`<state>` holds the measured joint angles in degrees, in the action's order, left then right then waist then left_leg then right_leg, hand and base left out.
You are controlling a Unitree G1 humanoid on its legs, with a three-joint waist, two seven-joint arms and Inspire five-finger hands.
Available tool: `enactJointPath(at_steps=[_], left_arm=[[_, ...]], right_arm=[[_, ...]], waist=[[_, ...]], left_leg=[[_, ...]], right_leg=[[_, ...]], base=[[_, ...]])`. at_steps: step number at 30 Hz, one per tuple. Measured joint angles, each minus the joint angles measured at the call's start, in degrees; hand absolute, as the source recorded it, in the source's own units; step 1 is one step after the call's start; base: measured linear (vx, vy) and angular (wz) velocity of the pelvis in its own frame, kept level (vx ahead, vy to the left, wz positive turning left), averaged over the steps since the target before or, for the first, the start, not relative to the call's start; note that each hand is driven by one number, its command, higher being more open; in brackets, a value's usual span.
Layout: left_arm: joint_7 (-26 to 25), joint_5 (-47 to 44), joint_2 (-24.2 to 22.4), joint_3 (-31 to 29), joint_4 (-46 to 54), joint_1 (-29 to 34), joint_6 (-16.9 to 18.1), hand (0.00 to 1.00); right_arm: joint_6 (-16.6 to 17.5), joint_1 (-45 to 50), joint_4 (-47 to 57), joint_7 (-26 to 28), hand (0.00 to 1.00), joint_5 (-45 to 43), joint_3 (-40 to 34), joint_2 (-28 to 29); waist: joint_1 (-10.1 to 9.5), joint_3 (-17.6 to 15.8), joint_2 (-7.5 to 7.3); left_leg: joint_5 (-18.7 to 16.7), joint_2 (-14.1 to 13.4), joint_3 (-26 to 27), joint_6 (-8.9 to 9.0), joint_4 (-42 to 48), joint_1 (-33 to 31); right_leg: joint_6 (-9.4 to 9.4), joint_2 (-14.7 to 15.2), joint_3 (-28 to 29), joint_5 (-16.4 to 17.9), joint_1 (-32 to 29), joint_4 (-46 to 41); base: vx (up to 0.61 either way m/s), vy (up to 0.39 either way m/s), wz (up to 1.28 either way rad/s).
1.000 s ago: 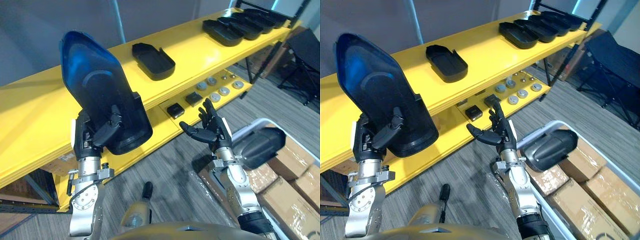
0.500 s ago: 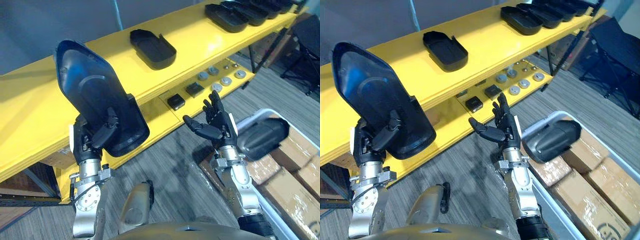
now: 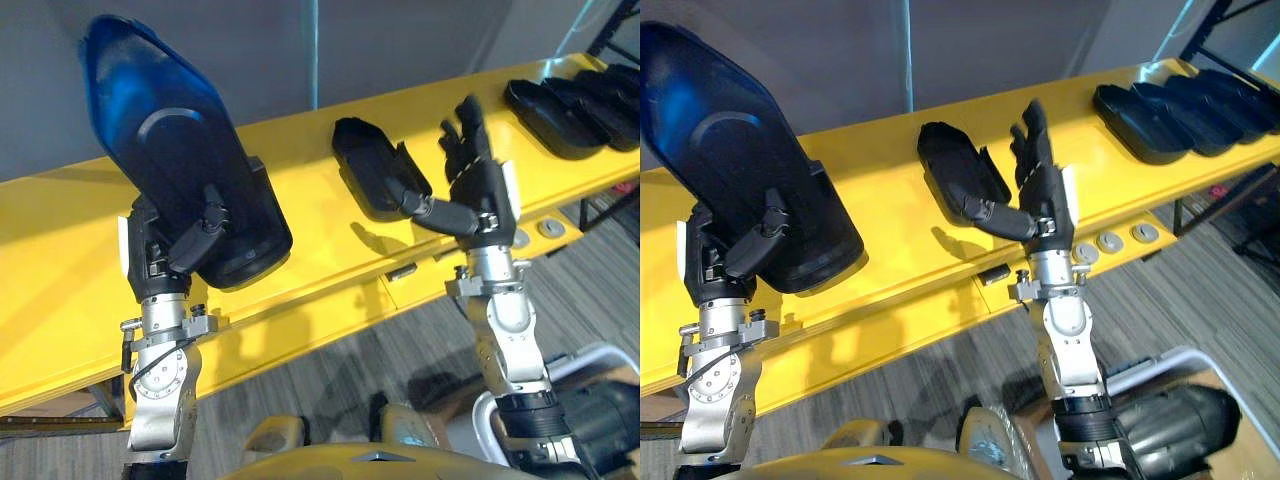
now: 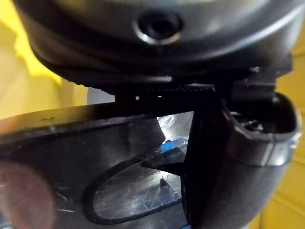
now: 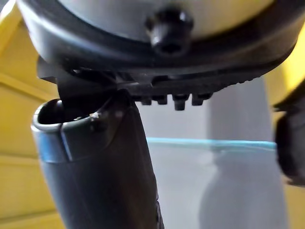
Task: Walk over and take three plastic housings, then place them on the shelf
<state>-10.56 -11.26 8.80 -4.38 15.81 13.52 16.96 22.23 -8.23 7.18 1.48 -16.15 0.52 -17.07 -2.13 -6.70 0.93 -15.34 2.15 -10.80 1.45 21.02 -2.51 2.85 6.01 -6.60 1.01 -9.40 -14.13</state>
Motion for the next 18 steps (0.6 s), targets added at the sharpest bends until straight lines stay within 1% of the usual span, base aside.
enactJointPath(at_steps=[1, 2, 4, 7, 8, 9, 10, 11, 12, 13, 14, 15, 16, 17, 18], left_arm=[[-0.06, -0.13, -0.04, 0.31, -0.05, 0.27, -0.07, 0.00], [0.11, -0.14, -0.29, 0.38, -0.11, 0.33, -0.32, 0.00], [0.24, -0.16, -1.07, 0.60, -0.11, 0.37, -0.86, 0.00], [0.05, -0.29, -2.66, 1.10, -0.14, 0.62, -1.18, 0.00], [0.19, -0.28, -2.82, 1.70, -0.14, 0.42, -1.24, 0.00], [0.51, -0.29, -2.88, 2.18, -0.21, 0.32, -1.29, 0.00], [1.85, -0.29, -3.03, 3.38, -0.76, 0.17, -1.29, 0.00], [2.75, -0.21, -3.10, 4.39, -1.20, -0.04, -1.28, 0.00], [3.27, 0.12, -3.03, 5.29, -1.22, -0.15, -1.14, 0.00], [3.41, 0.21, -2.81, 5.62, -1.24, -0.32, -0.94, 0.00], [3.54, 0.27, -2.61, 5.84, -1.28, -0.59, -0.82, 0.00], [3.45, 0.66, -2.77, 5.80, -1.32, -0.52, -0.84, 0.00], [3.44, 0.71, -2.79, 5.79, -1.49, -0.44, -0.85, 0.00], [3.63, 0.70, -2.30, 5.60, -1.92, -0.44, -1.10, 0.00], [4.22, 0.69, -1.04, 5.09, -1.92, -0.24, -1.30, 0.00]], right_arm=[[0.00, -0.56, 0.26, 0.15, 1.00, -0.06, -0.10, -0.49], [0.03, -1.13, 0.90, 0.51, 1.00, -0.10, -0.53, -1.26], [0.00, -1.32, 1.85, 1.03, 1.00, -0.34, -0.98, -1.37], [-0.46, -1.12, 3.94, 2.89, 1.00, -1.25, -1.12, -1.26], [-0.66, -0.03, 5.12, 3.57, 1.00, -2.33, -1.25, -1.11], [-0.82, 1.03, 5.87, 3.64, 1.00, -2.45, -1.51, -1.01], [-1.82, 4.35, 8.08, 3.18, 1.00, -2.25, -2.76, -0.69], [-2.13, 7.04, 9.55, 2.93, 1.00, -2.24, -3.87, -0.53], [-2.23, 9.33, 10.14, 2.93, 1.00, -2.30, -5.33, -0.33], [-2.23, 10.05, 10.00, 2.94, 1.00, -2.33, -6.20, 0.13], [-2.24, 9.86, 8.75, 2.90, 1.00, -2.54, -7.42, 1.04], [-2.24, 9.51, 7.54, 3.01, 1.00, -3.39, -8.03, 1.16], [-2.25, 9.43, 7.02, 3.13, 1.00, -3.66, -8.14, 1.17], [-2.24, 9.95, 6.60, 3.54, 1.00, -5.08, -8.12, 1.81], [-2.24, 10.20, 6.52, 3.61, 1.00, -5.25, -8.05, 3.39]], waist=[[-0.09, 0.30, 0.43], [-0.66, 0.55, 0.85], [-0.93, 0.65, 1.00], [-0.89, 0.79, 1.24], [-0.50, 0.83, 1.31], [-0.18, 0.82, 1.29], [1.10, 0.75, 1.11], [2.05, 0.73, 0.84], [2.57, 0.07, -0.26], [2.52, 0.26, 0.06], [2.54, 0.45, 1.50], [1.87, 0.42, 2.44], [1.43, 0.63, 3.18], [1.74, 0.48, 3.18], [2.32, -0.34, 2.08]], left_leg=[[-0.19, -0.82, 0.05, 0.28, -0.21, 0.11], [-0.20, -2.03, 0.00, 0.43, -0.75, 0.23], [0.03, -3.34, 0.10, 0.81, -2.28, 1.18], [0.66, -3.81, 0.53, 1.54, -3.22, 1.30], [1.57, -3.81, 3.21, 2.20, -3.39, 0.95], [2.50, -3.58, 5.31, 2.32, -3.37, 0.72], [5.34, -2.43, 9.87, 3.17, -3.47, 0.26], [7.95, -1.22, 12.82, 3.26, -3.30, -0.02], [8.64, -0.17, 15.97, 1.94, -2.54, -1.44], [7.49, -1.22, 18.09, 0.19, -2.40, -1.87], [7.97, -5.34, 20.72, 0.08, -4.84, -1.86], [10.94, -7.77, 18.77, 2.57, -7.96, -0.98], [10.19, -7.20, 17.89, 3.23, -9.04, -0.34], [9.74, -6.36, 18.42, 2.50, -11.36, 0.26], [10.30, -4.99, 18.85, 1.66, -12.79, 1.10]], right_leg=[[-0.19, -0.74, -0.35, -0.19, 1.00, 1.72], [-0.84, -1.96, -1.30, -0.65, 2.32, 4.03], [-1.20, -3.13, -2.02, -0.84, 3.69, 5.76], [-1.35, -3.28, -3.00, -0.82, 5.07, 7.39], [-1.42, -2.53, -4.49, -0.75, 5.78, 7.63], [-1.41, -1.86, -5.62, -0.72, 6.40, 7.75], [-1.41, 0.56, -9.12, -0.59, 8.28, 8.07], [-1.53, 2.74, -11.40, -0.51, 9.33, 8.11], [-1.54, 5.40, -12.39, -0.54, 10.45, 8.20], [-1.46, 5.79, -12.20, -0.49, 10.59, 8.09], [-0.74, 5.58, -12.66, 0.03, 10.15, 7.13], [1.22, 5.54, -12.02, 1.52, 9.49, 5.89], [1.79, 6.00, -11.48, 1.74, 9.13, 5.57], [2.25, 6.79, -11.17, 1.69, 8.41, 4.95], [2.65, 7.99, -10.49, 1.50, 8.35, 4.91]], base=[[0.24, -0.173, 0.18], [0.16, -0.134, 0.13], [0.16, -0.117, 0.18], [0.10, -0.031, 0.21], [0.06, 0.021, 0.47], [0.05, 0.045, 1.08], [0.03, 0.046, 1.42], [0.02, 0.089, 1.80], [-0.01, 0.104, 1.36], [-0.03, 0.134, 1.06], [-0.04, 0.136, 0.50], [-0.04, 0.145, 0.19], [-0.06, 0.199, -0.03], [-0.11, 0.249, -0.05], [-0.10, 0.204, 0.00]])
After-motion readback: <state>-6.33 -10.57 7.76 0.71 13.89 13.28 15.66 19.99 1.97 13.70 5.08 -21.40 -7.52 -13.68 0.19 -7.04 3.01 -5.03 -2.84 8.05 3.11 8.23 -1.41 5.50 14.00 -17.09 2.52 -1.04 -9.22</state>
